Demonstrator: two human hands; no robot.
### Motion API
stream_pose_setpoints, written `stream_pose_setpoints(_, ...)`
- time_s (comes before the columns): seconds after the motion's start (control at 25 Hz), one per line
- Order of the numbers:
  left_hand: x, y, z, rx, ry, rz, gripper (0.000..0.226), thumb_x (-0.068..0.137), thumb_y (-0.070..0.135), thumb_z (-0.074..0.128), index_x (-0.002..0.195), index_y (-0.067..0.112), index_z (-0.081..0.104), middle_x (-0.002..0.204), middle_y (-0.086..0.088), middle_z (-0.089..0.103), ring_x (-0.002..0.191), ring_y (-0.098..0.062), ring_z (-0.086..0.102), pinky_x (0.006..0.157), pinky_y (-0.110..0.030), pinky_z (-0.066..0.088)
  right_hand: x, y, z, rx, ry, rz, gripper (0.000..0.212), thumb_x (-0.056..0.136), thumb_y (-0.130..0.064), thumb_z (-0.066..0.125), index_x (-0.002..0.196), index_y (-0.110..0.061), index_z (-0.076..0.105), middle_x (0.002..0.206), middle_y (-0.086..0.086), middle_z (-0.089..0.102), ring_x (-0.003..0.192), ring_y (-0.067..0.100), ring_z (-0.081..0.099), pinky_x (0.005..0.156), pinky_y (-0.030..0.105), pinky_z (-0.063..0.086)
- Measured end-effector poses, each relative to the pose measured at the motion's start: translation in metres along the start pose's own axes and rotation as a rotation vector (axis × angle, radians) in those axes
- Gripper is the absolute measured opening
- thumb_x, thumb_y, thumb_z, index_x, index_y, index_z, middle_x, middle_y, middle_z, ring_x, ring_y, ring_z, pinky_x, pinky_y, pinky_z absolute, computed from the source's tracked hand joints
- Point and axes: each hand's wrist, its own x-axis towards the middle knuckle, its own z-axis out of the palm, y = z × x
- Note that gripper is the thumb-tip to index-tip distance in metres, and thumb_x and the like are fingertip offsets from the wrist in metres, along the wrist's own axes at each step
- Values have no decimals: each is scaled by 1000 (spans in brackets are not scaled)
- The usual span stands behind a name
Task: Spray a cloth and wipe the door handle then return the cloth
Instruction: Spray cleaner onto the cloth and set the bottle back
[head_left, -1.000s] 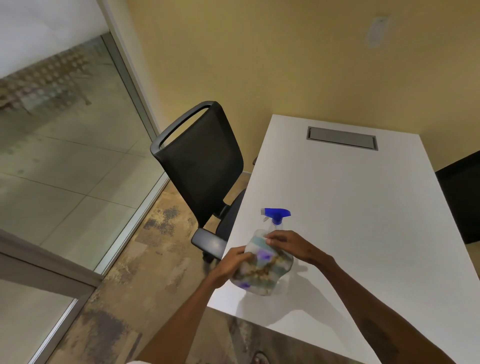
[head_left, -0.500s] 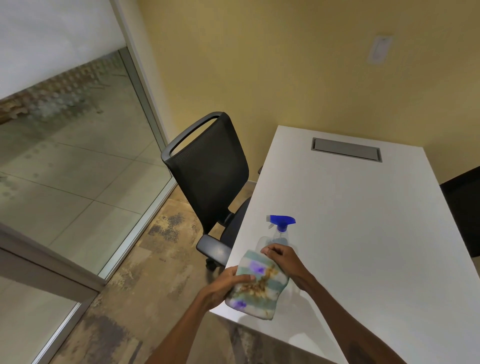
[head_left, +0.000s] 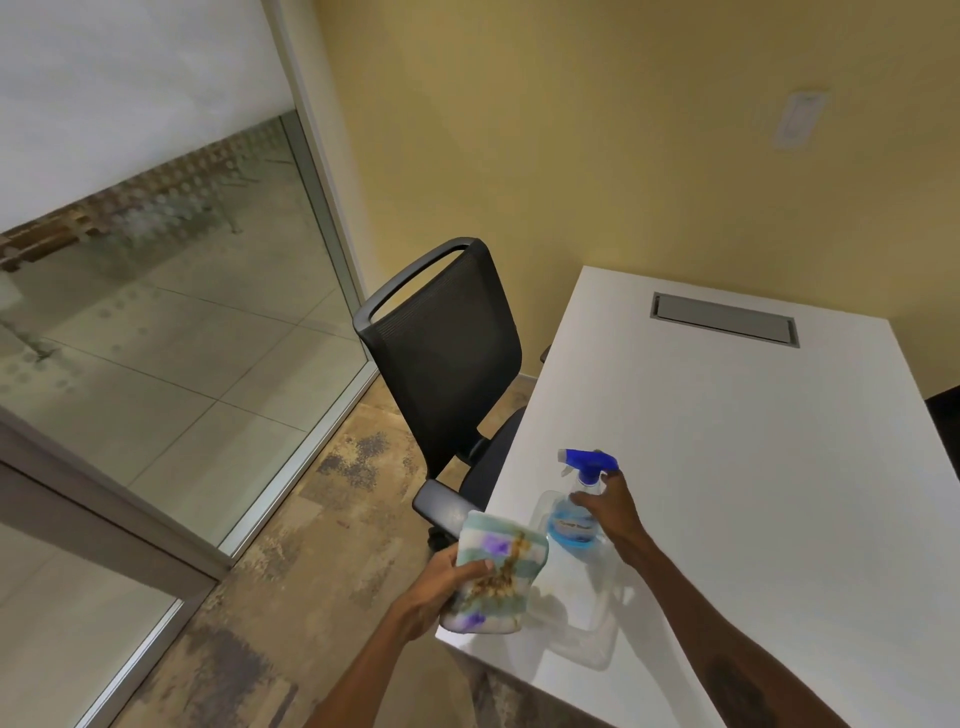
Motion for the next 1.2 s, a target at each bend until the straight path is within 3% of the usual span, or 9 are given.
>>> stream_pose_setpoints(0.16,3,2,0,35,22,14,23,95,9,66,118,13,67,109,-9,80,100,-28,77,78,-36,65,10,4,0,-96,50,-40,29,87,-13,73,105,1,56,100,17,62,96,30,60,87,36,47)
stream_pose_setpoints(0.36,14,9,10,105,79,35,25,98,7,61,122,11,68,118,-17,75,109,-36,72,99,-51,59,0,16,-2,-170,45,-94,46,80,-26,81,111,1,61,97,12,68,93,32,68,82,32,51)
stream_pose_setpoints(0.52,14,17,18,74,127,49,22,100,9,60,119,17,67,109,-7,78,95,-22,77,72,-26,64,-21,3,-12,-278,136,-349,55,72,-39,85,113,-9,63,97,2,68,84,21,63,75,25,50)
stream_pose_setpoints(0.64,10,24,19,41,131,64,20,100,11,63,115,23,66,101,1,79,85,-16,80,66,-23,62,-41,-15,-12,-320,177,-597,54,73,-47,80,111,-14,62,93,-7,61,77,14,59,72,19,49)
stream_pose_setpoints(0.76,6,36,19,27,126,91,22,101,16,63,123,20,65,104,-5,78,90,-20,78,76,-31,65,-64,-35,-7,-114,71,-515,41,79,-48,69,108,-22,56,87,-10,62,77,12,63,74,21,52)
stream_pose_setpoints(0.84,2,44,18,1,160,117,26,102,17,61,128,14,63,115,-13,75,102,-27,75,89,-41,64,-79,-41,1,58,-47,-422,20,85,-33,73,95,-25,57,79,-1,67,76,19,69,77,34,60)
stream_pose_setpoints(0.92,-5,52,17,-78,172,148,27,101,13,61,128,8,63,122,-18,72,108,-31,72,93,-44,61,-95,-47,12,135,-97,-341,17,87,-22,73,92,-28,58,80,4,71,78,25,72,80,38,60)
stream_pose_setpoints(1.08,-24,66,8,-155,166,203,25,102,11,59,126,7,63,112,-9,73,90,-17,77,69,-26,64,-119,-62,36,355,-337,-298,11,85,-22,68,94,-27,68,84,0,76,72,17,74,61,25,62)
stream_pose_setpoints(1.2,-36,73,-3,-113,219,261,21,103,15,60,122,10,64,106,-3,74,87,-14,77,66,-20,62,-128,-64,50,344,-439,-275,21,81,-14,64,97,-27,69,76,-10,75,66,13,72,57,22,60)
